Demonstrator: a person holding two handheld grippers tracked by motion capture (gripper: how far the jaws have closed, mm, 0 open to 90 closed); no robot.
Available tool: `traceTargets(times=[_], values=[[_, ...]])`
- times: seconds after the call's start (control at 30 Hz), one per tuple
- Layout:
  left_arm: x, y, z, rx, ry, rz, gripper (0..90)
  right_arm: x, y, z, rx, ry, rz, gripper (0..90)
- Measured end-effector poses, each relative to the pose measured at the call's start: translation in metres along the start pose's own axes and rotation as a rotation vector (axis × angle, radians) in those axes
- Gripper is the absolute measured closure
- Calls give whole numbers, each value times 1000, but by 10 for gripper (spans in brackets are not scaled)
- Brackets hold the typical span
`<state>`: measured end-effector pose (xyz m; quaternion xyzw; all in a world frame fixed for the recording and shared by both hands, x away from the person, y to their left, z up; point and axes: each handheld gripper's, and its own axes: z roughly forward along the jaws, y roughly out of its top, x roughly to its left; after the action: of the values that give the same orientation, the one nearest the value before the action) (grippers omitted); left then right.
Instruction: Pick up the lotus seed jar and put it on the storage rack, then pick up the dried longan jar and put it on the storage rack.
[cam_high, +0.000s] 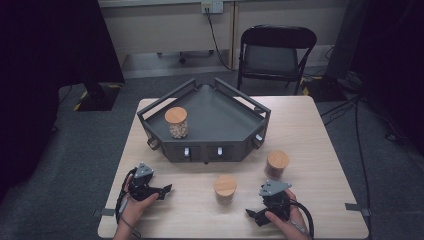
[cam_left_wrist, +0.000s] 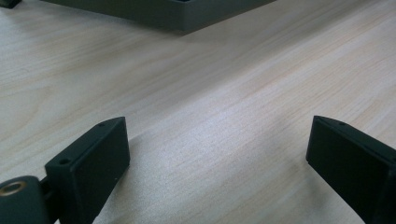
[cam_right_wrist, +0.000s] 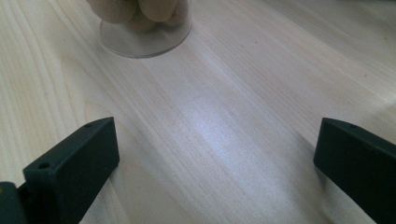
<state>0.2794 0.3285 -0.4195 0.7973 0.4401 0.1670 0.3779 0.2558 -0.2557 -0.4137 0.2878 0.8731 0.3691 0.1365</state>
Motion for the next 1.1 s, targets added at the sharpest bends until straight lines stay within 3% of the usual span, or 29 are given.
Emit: traceTargets(times=[0.27,1.1], values=[[-9,3,3,27,27,64,20,0,0,0,0,0,0,0],[-11,4,4,29,32,61,1,0,1,0,4,0,1,0]])
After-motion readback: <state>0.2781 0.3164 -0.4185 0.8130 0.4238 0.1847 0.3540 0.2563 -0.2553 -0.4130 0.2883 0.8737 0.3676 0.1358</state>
